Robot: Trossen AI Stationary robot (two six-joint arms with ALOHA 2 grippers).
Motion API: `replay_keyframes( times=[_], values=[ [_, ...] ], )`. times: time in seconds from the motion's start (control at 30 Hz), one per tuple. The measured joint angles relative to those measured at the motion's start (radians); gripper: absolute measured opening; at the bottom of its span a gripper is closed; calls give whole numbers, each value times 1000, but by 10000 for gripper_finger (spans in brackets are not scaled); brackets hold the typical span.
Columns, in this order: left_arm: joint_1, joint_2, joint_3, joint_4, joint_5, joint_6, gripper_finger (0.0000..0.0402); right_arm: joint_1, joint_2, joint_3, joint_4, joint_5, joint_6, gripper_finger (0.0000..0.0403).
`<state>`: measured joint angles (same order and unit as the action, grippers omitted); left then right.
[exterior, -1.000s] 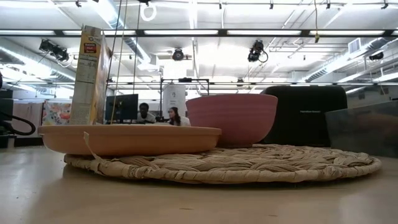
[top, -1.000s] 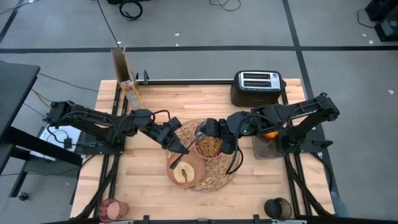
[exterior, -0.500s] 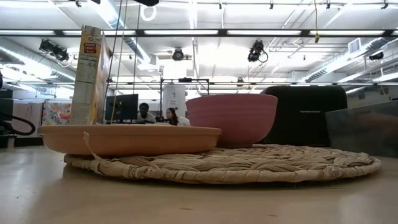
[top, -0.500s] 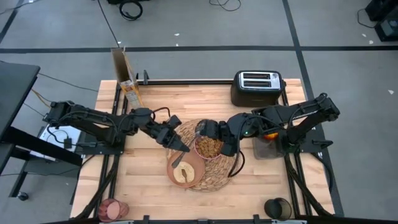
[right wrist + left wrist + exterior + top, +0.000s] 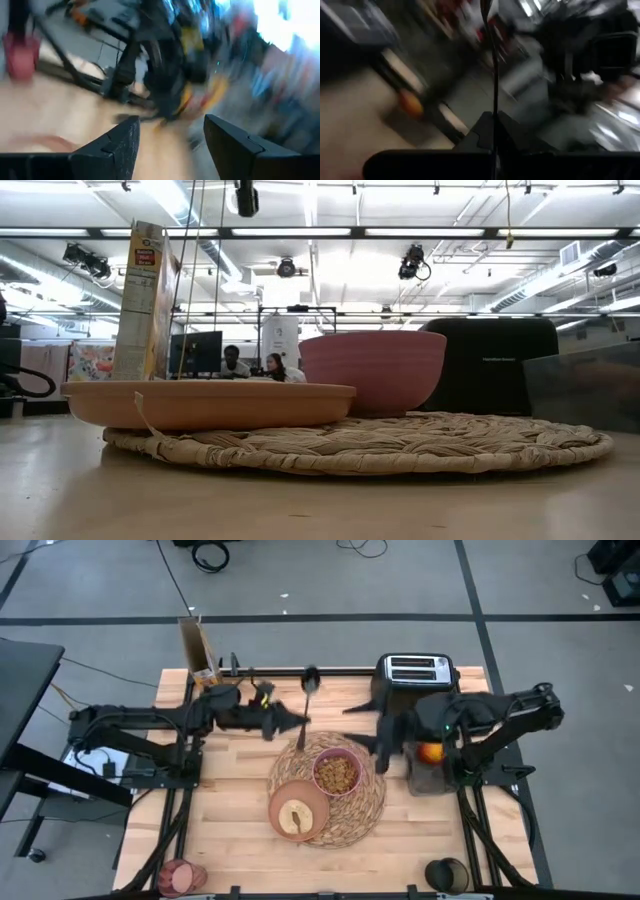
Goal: Arrange a breakfast setting
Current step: Put the black spoon on the brown placemat to the right side of the pink bowl
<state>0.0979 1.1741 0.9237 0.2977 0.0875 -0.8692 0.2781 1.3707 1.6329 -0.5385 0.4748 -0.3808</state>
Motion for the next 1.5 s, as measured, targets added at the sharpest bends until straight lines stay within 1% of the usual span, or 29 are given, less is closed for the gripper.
replay_keyframes(
  times=[0.07,0.1,0.13,0.2,0.27,0.37,0.47,0.53,0.7,0.83,0.93,1.03,1.13,1.33,1.43,1.5],
  values=[
    [2,34,40,22,-147,74,10,-31,-4,-7,-56,3,308,217],
    [1,54,51,30,-212,88,10,-43,-5,-23,-59,6,423,214],
    [2,82,59,64,-253,101,10,-51,-5,-48,-60,6,514,210],
    [13,139,72,171,-259,116,10,-63,-1,-104,-15,-20,640,204],
    [18,185,87,278,-246,98,10,-81,0,-162,50,-77,739,202],
    [15,221,88,350,-241,95,10,-107,-4,-222,135,-147,866,201],
    [4,230,86,368,-241,120,10,-114,-12,-237,176,-145,903,201],
    [-3,228,86,388,-240,123,10,-116,-20,-237,173,-130,907,200],
    [-22,227,86,476,-239,152,10,-135,-30,-237,195,-104,929,197],
    [-25,226,86,492,-239,159,10,-163,-17,-236,252,-174,929,196],
    [-24,226,86,499,-239,165,10,-181,-5,-237,295,-212,935,186],
    [-24,226,86,518,-239,174,10,-199,5,-237,341,-281,939,159],
    [-24,226,86,530,-239,175,11,-211,19,-236,373,-322,944,120],
    [-34,226,87,544,-228,193,12,-224,19,-237,383,-331,954,19],
    [-35,226,88,554,-226,195,19,-223,18,-237,388,-338,959,13],
    [-35,225,88,550,-219,198,33,-223,18,-237,386,-338,961,10]
  ],
)
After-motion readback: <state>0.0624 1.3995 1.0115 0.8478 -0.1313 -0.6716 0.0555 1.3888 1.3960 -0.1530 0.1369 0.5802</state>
